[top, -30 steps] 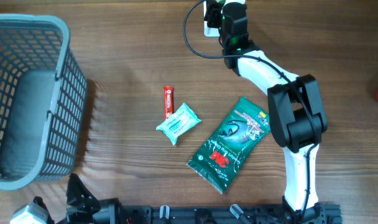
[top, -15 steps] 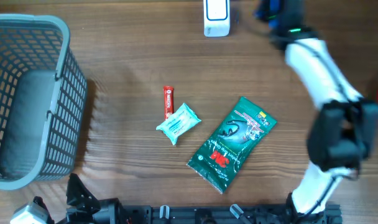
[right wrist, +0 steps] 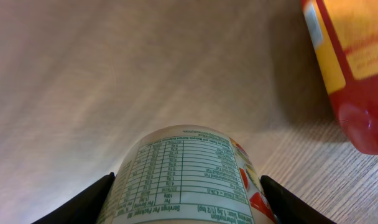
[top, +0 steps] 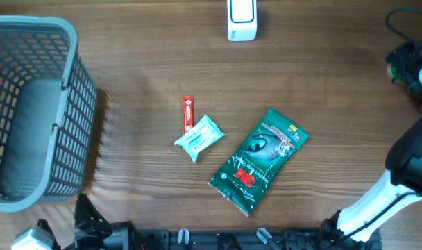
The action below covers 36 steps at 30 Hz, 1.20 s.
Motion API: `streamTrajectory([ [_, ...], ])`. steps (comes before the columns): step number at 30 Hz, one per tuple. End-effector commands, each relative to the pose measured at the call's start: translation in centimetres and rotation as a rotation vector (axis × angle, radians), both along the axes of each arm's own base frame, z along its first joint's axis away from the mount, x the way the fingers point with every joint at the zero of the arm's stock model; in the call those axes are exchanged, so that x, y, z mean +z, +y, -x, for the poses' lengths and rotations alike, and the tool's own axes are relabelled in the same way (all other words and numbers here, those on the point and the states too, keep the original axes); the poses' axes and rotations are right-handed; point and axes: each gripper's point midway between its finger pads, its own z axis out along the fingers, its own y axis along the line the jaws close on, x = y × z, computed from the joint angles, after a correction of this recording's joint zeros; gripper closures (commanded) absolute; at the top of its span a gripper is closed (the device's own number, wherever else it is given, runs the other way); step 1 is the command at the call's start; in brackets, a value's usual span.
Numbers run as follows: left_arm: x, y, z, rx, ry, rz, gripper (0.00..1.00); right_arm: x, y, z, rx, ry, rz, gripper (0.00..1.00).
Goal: Scan the item barcode
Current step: 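Carry the jar off the table to the right and release it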
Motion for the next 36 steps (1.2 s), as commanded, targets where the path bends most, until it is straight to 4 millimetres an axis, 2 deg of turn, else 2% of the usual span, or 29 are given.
streamTrajectory([
  [1, 0.1, -0.2, 0.0, -0.010, -0.010, 0.006, 0.00, -5.0, -1.0, 1.6, -0.034, 0.080, -0.083, 0.34],
  [4, 0.1, -0.2, 0.0, -0.010, -0.010, 0.006, 0.00, -6.6, -2.9, 3.0, -0.082, 0.108, -0.097, 0.31],
  [8, 0.1, -0.2, 0.0, -0.010, -0.010, 0.006, 0.00, -6.8, -6.5, 5.4, -0.171, 0.120, -0.075, 0.20],
  [9, 0.1, -0.2, 0.0, -0.010, -0.010, 0.006, 0.00, -6.8, -6.9, 5.7, -0.181, 0.116, -0.076, 0.18],
  [11, 0.1, -0.2, 0.0, -0.010, -0.010, 0.006, 0.00, -6.8, -7.1, 5.8, -0.181, 0.097, -0.101, 0.04],
  [12, 0.1, -0.2, 0.0, -0.010, -0.010, 0.006, 0.00, -6.5, -6.9, 5.3, -0.169, 0.072, -0.125, 0.01],
  [14, 0.1, -0.2, 0.0, -0.010, -0.010, 0.006, 0.00, -4.5, -5.9, 3.6, -0.121, -0.013, -0.187, 0.00],
  [16, 0.1, -0.2, 0.0, -0.010, -0.010, 0.006, 0.00, -1.6, -5.3, 2.3, -0.088, -0.091, -0.209, 0.00],
  [20, 0.1, -0.2, 0.0, -0.010, -0.010, 0.006, 0.00, 7.1, -4.5, 1.3, -0.038, -0.234, -0.155, 0.00],
  [21, 0.1, -0.2, 0.0, -0.010, -0.010, 0.006, 0.00, 10.7, -4.2, 1.6, -0.050, -0.293, -0.122, 0.00],
  [23, 0.1, -0.2, 0.0, -0.010, -0.010, 0.006, 0.00, 15.1, -3.3, 2.5, -0.087, -0.367, -0.105, 0.00],
  [24, 0.1, -0.2, 0.0, -0.010, -0.010, 0.006, 0.00, 17.1, -2.5, 3.0, -0.097, -0.402, -0.102, 0.00],
  [26, 0.1, -0.2, 0.0, -0.010, -0.010, 0.006, 0.00, 19.8, -0.6, 3.8, -0.099, -0.443, -0.106, 0.00],
  [27, 0.1, -0.2, 0.0, -0.010, -0.010, 0.006, 0.00, 21.5, 1.5, 4.4, -0.094, -0.459, -0.126, 0.00],
  [28, 0.1, -0.2, 0.0, -0.010, -0.010, 0.006, 0.00, 22.3, 4.3, 5.0, -0.073, -0.446, -0.160, 0.00],
  [29, 0.1, -0.2, 0.0, -0.010, -0.010, 0.006, 0.00, 22.3, 5.5, 5.3, -0.062, -0.431, -0.176, 0.00],
  [31, 0.1, -0.2, 0.0, -0.010, -0.010, 0.006, 0.00, 21.7, 9.0, 5.9, -0.017, -0.370, -0.234, 0.00],
  [33, 0.1, -0.2, 0.0, -0.010, -0.010, 0.006, 0.00, 19.3, 16.1, 6.8, 0.088, -0.219, -0.365, 0.00],
  [35, 0.1, -0.2, 0.0, -0.010, -0.010, 0.006, 0.00, 18.0, 20.8, 7.6, 0.182, -0.125, -0.453, 0.00],
  [36, 0.1, -0.2, 0.0, -0.010, -0.010, 0.006, 0.00, 17.1, 24.2, 8.3, 0.254, -0.061, -0.505, 0.01],
])
